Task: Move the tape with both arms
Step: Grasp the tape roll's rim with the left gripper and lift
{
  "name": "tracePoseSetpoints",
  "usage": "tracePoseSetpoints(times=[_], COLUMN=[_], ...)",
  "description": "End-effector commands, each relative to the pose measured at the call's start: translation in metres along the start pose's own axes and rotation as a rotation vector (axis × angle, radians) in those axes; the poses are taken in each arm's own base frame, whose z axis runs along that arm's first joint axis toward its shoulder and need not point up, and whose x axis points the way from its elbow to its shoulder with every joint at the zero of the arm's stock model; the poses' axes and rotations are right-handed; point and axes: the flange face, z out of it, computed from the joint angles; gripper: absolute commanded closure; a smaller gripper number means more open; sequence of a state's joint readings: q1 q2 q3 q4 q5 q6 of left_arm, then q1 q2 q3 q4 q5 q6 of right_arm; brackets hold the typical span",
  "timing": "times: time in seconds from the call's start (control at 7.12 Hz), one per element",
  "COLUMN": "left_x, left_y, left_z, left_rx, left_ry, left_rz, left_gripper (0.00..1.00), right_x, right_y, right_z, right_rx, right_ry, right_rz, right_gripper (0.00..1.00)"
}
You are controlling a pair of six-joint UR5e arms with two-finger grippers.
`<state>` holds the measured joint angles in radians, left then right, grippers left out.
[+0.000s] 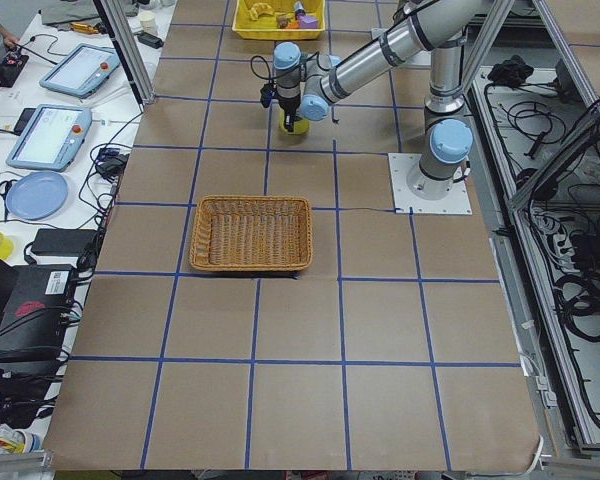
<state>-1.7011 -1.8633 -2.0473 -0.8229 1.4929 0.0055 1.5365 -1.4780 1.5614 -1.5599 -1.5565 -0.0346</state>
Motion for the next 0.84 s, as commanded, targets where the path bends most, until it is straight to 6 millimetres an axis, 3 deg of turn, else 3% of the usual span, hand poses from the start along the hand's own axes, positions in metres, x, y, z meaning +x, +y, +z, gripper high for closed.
tracePoseSetpoints(times=[0.0,0.14,0.28,0.56,0.7], left_x=[-0.009,-0.030,-0.055,-0.115,-0.168], left_y=[-0.004,-0.011,-0.018,-0.028,-0.026], left_z=[-0.015,-0.035,-0.067,-0.134,-0.144], left_rx=[0.018,0.008,-0.017,-0.034,-0.041], left_ry=[-0.023,-0.105,-0.123,-0.130,-0.158], left_rz=[0.014,0.065,0.074,0.051,0.079], left_gripper=[1.00,1.00,1.00,1.00,1.00], right_x=[0.002,0.000,-0.001,-0.003,-0.008], right_y=[0.005,0.015,0.010,-0.010,-0.003], right_z=[0.001,0.001,0.008,-0.007,-0.019], right_rx=[-0.012,-0.064,-0.078,0.076,0.082], right_ry=[0.014,0.009,0.006,-0.012,-0.044], right_rz=[-0.003,-0.005,-0.007,-0.007,-0.009], right_gripper=[0.00,0.00,0.00,0.00,0.00])
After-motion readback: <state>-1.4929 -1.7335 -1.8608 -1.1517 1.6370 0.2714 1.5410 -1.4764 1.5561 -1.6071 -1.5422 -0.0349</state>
